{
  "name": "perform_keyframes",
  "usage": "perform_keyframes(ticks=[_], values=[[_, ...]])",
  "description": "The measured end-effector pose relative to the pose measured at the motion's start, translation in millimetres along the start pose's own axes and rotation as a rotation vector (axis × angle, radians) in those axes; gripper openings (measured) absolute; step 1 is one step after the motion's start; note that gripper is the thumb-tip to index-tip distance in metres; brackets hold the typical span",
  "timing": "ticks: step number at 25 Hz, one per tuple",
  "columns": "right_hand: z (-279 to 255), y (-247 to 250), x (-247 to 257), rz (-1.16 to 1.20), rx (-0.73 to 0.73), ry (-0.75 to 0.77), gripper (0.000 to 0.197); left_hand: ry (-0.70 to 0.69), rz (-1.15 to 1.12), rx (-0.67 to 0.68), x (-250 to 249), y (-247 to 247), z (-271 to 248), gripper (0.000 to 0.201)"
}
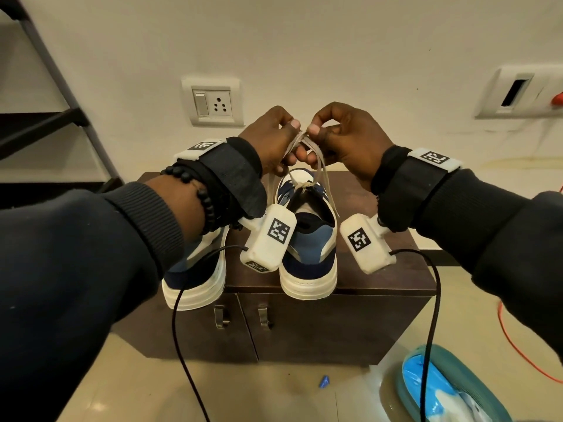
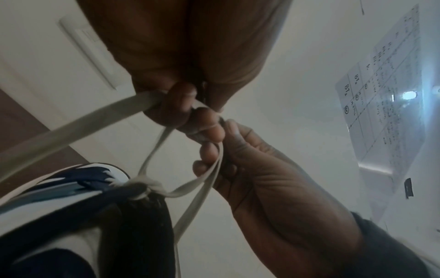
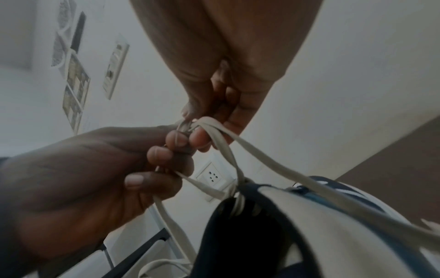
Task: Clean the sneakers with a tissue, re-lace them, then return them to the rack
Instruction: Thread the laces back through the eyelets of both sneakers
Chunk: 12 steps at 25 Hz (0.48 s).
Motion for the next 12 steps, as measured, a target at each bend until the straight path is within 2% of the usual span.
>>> perform_keyframes(ticks=[5,12], values=[[4.7,-0.4,-8.8,0.123,-0.006,-0.205,0.008,0.014,0.091,0.053,2.5,2.9,-8.3,0.011],[8.7,-2.2,-7.1,0.022,-0.022,-0.166,0.015,-0.076,0.077,0.005,3.7,10.0,-4.6,0.014]])
Point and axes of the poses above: each hand's wrist, its own z-axis towards the middle knuckle, its own y-axis out of the back of the hand, x = y × z, the point moved 2 cm from there along z, towards the middle knuckle, and after that the axes turned 5 degrees about -y, right-handed, at the moved point
